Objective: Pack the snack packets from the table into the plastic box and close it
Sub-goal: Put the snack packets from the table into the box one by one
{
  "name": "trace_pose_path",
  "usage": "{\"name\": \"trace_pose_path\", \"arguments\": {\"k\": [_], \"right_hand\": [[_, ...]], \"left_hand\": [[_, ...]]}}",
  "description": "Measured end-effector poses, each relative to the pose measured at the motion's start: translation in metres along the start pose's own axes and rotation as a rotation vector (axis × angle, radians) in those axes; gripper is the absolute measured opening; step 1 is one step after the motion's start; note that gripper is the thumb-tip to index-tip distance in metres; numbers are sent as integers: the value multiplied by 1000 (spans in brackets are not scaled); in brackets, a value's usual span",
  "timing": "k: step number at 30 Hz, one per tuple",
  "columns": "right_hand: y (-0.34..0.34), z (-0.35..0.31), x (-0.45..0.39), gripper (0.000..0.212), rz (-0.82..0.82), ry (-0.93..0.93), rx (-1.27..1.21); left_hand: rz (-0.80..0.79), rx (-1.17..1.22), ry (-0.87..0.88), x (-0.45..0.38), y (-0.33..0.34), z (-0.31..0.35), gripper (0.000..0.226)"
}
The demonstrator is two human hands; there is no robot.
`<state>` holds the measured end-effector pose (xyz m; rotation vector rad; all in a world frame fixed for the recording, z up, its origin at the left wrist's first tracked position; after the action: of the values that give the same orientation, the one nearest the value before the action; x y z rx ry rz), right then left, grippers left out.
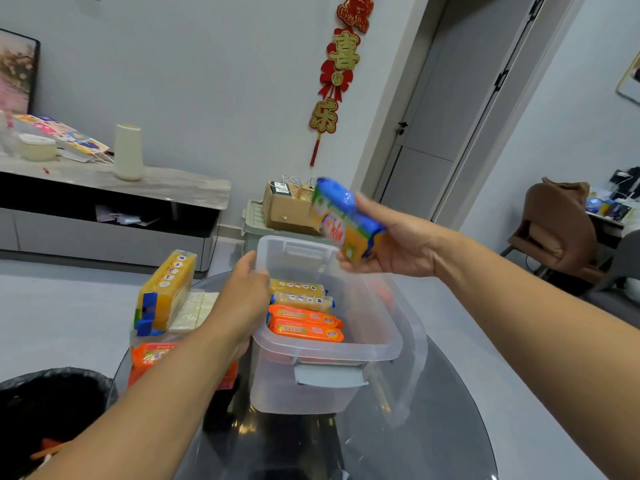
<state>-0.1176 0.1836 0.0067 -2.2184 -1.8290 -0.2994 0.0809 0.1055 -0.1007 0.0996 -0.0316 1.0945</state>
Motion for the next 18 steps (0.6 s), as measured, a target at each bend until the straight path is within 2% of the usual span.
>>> {"name": "trace_pose_path", "arguments": {"k": [3, 6, 9, 12, 13, 16, 18], "right_hand": [[14, 0, -2, 56, -247, 207, 453], [33, 7, -13, 47, -215, 402, 972], [49, 30, -27, 40, -136, 499, 1102], [60, 52, -34, 38, -163, 464, 999], [62, 57, -36, 34, -184, 410, 1050], [67, 71, -42, 19, -232, 205, 1539], [72, 80, -47, 21, -251, 112, 1833]], "left_hand": [[24, 1, -12, -1, 1, 0, 49], [37, -22, -4, -1, 1, -1, 50], [43, -26, 6, -1, 1, -2, 48], [34, -29, -5, -3, 0, -2, 47], [36, -33, -4, -2, 0, -2, 48], [35, -34, -6, -2, 1, -2, 49], [39, -43, -1, -2, 1, -2, 49]]}}
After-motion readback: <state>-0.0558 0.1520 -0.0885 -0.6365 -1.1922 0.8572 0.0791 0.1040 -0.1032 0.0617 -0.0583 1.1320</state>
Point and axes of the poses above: each hand's wrist, its own x-axis away from the middle knuckle, its own y-axis out of the palm, z = x × y, the point moved 1 cm from there along -x, towards the middle knuckle, and after that the axes turned 1 degree about -z, right-handed, at the moved point
